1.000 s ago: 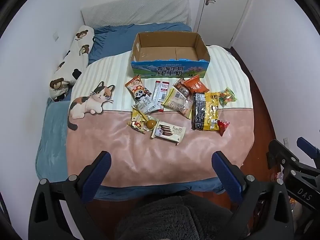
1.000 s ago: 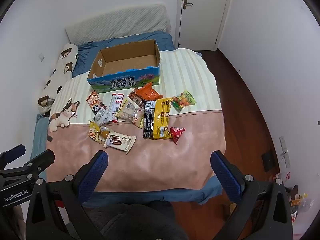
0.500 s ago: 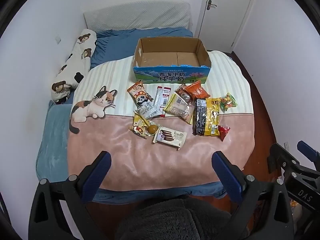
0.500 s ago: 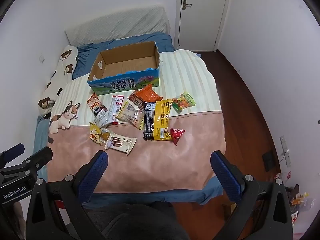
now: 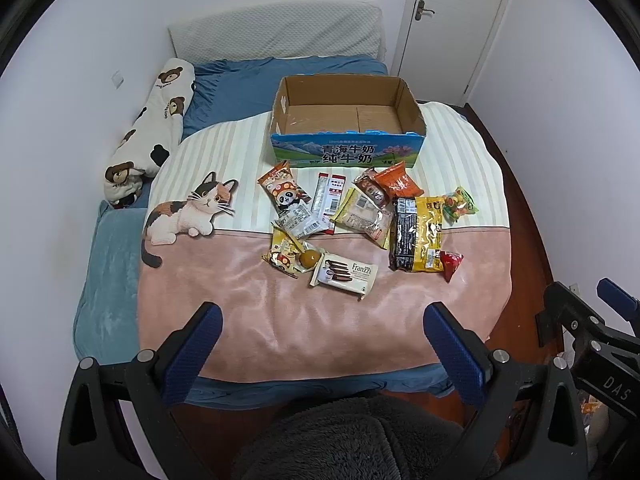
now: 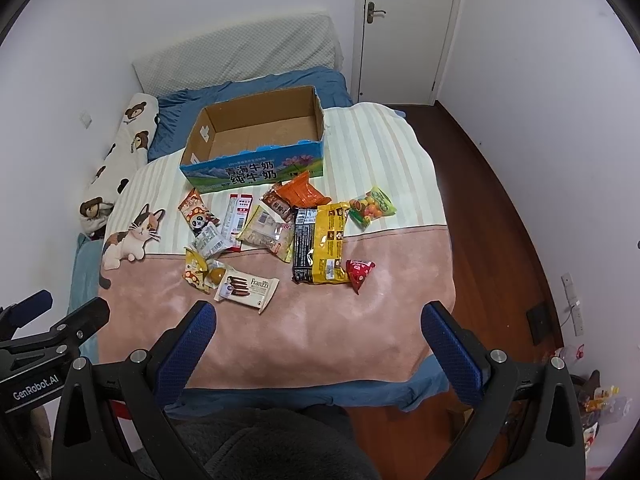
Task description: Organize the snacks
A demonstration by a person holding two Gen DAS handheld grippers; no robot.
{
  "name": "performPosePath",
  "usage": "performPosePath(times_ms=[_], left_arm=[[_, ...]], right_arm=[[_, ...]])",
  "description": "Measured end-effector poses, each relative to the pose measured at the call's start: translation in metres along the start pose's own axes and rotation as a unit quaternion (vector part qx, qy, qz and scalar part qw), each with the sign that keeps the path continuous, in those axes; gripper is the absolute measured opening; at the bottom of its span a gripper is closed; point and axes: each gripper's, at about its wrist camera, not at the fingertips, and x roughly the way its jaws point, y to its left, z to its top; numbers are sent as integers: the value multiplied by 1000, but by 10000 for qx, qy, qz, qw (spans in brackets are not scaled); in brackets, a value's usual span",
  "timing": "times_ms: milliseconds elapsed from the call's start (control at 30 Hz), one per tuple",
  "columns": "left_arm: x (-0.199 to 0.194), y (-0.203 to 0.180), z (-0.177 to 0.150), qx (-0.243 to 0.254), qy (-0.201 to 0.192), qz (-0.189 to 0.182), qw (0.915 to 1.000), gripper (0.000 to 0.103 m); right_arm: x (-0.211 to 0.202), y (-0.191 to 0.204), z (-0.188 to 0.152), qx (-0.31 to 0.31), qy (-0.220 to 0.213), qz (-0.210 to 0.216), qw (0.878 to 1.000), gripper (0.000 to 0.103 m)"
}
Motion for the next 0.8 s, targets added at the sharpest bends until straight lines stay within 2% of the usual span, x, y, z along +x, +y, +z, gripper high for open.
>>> performPosePath(times_ms=[800], left_arm=[[1, 1, 2, -4, 4, 12, 10000, 103]], right_arm=[[1, 1, 7, 17, 36, 37, 10000, 103]])
